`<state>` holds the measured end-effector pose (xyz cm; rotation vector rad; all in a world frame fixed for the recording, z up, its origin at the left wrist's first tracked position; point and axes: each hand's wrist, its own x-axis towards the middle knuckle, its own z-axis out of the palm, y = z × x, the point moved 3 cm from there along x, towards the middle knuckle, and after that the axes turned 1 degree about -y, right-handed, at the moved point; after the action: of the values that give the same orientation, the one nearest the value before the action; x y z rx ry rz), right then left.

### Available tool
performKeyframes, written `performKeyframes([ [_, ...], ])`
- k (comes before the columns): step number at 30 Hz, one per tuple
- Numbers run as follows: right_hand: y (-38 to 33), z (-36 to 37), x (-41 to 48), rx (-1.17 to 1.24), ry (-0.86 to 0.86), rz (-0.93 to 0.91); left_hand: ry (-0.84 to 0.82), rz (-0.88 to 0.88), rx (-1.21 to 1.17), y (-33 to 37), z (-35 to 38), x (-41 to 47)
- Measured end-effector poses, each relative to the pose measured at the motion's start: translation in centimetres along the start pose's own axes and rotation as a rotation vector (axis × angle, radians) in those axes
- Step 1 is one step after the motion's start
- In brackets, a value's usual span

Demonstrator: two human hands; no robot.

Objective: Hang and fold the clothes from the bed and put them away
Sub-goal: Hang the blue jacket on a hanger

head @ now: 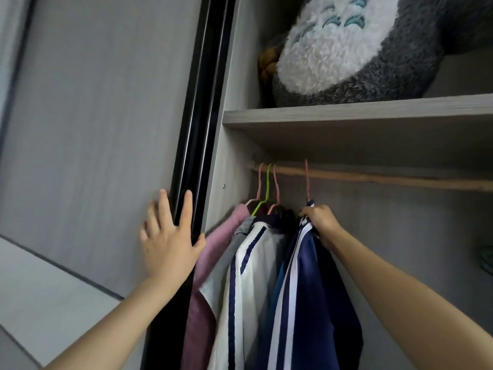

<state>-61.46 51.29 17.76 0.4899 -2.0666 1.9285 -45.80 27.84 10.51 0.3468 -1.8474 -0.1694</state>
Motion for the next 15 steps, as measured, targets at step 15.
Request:
performKeyframes([
  [15, 2.0, 5.7, 1.0, -0.269, -0.042, 0.034, 0.079, 0.061, -0.03, -0.6, 0.8, 0.1],
])
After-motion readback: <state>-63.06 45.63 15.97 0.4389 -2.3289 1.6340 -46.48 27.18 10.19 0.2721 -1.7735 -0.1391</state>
